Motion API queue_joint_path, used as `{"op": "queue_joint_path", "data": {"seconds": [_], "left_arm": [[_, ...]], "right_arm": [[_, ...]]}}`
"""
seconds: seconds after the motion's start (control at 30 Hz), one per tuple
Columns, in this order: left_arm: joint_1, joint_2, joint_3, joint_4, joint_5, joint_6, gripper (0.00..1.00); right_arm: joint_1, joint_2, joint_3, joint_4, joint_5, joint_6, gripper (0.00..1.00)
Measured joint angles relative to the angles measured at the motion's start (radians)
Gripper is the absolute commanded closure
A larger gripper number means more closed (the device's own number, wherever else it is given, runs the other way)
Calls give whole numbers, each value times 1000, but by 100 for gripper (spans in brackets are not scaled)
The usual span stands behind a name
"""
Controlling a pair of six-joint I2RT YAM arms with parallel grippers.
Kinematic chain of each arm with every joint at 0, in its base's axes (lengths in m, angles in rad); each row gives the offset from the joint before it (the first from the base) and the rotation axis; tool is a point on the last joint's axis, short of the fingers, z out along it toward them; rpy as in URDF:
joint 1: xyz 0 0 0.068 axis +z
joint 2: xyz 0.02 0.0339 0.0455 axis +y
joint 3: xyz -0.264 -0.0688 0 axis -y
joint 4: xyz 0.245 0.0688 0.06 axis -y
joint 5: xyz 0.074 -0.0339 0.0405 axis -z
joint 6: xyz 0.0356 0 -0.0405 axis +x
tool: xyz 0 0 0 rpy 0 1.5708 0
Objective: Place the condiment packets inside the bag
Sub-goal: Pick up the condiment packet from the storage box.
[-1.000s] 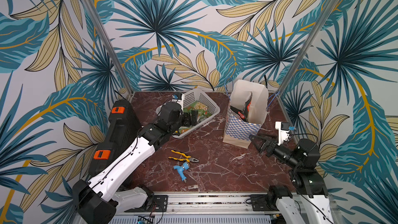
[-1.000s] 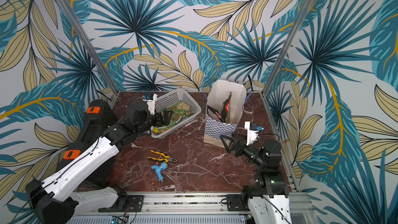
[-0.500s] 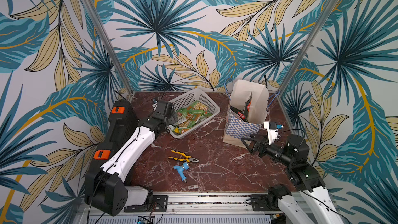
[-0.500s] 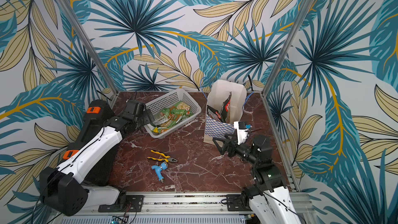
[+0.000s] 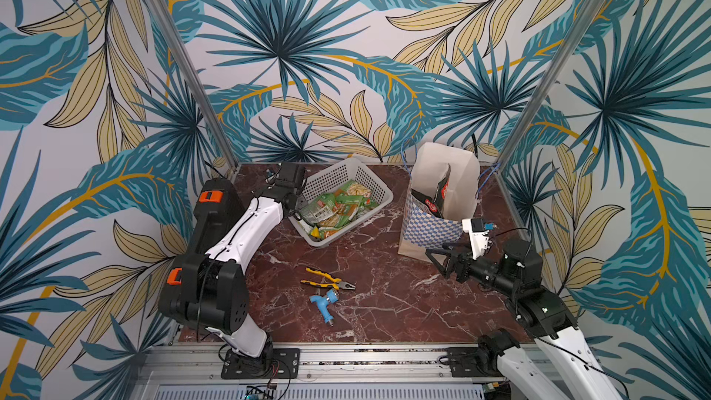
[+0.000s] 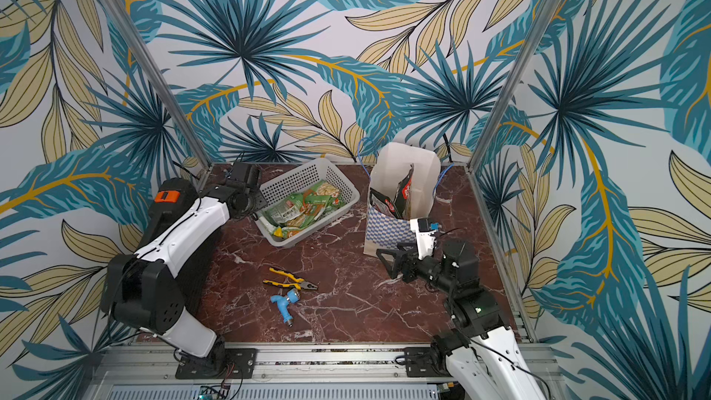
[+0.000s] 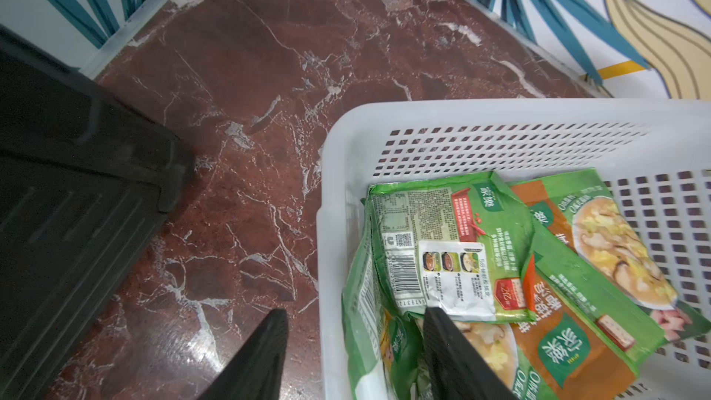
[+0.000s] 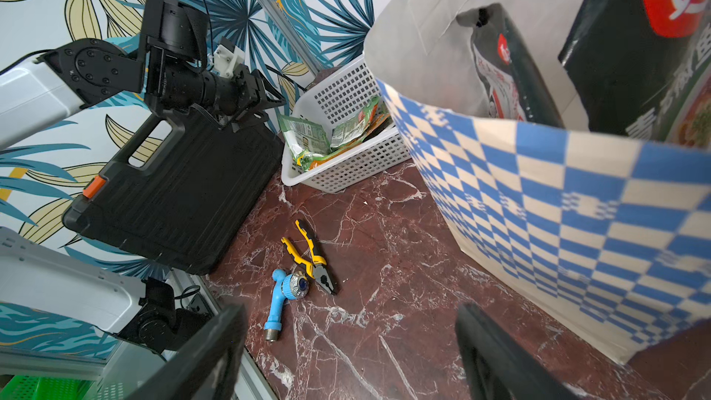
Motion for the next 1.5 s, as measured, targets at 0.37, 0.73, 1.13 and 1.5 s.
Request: {"op": "queue_joint_path", "data": {"seconds": [0.37, 0.73, 1.13, 1.5], "left_arm": [[23, 89, 15, 2, 61, -14, 91], [5, 41, 47, 3, 116, 43, 100], [-229, -159, 233, 11, 88, 137, 100], [-446, -174, 426, 77, 101, 183, 100]], "right_arm": [[0, -8, 0, 0, 19, -3, 10], [0, -49, 0, -27, 97, -14, 1], [0, -106, -41, -122, 277, 69, 0], [0, -109, -98, -143, 320, 130, 1]]}}
